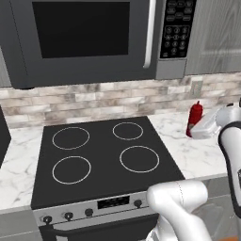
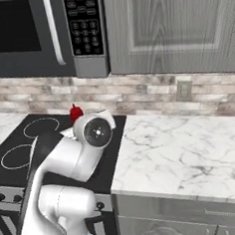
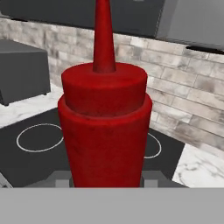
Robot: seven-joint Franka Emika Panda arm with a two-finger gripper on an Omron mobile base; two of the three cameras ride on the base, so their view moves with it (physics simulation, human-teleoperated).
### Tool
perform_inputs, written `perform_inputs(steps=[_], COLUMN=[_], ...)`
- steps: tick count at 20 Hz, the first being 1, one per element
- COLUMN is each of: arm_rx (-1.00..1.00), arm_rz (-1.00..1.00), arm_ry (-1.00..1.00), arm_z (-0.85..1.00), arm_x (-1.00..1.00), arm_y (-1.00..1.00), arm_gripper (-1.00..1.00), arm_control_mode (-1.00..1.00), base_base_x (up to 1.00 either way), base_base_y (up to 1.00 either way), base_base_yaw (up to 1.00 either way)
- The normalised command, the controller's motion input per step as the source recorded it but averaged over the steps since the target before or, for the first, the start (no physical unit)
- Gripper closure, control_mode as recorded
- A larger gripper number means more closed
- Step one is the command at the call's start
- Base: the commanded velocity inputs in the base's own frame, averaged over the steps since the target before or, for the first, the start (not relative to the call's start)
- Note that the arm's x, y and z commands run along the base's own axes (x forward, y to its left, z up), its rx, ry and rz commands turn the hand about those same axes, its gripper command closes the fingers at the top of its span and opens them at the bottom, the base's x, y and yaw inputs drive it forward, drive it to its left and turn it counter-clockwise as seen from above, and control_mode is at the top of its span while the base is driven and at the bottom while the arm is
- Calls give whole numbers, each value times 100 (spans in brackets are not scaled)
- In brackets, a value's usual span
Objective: Take 2 condiments from the cabinet and move them on the counter near the stove.Make sure the condiments are lined up with each other, next to each other.
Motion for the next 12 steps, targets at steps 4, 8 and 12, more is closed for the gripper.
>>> perform_inputs(steps=[4,8,12], arm_rx=[2,0,-3], arm_rz=[19,11,4], arm_ry=[0,0,0], arm_z=[-46,-38,-39], arm_x=[42,44,39], arm_y=[-51,-48,-45], arm_gripper=[100,100,100], arm_control_mode=[-100,-100,-100], base_base_x=[0,0,0], base_base_y=[0,0,0], base_base_yaw=[0,0,0])
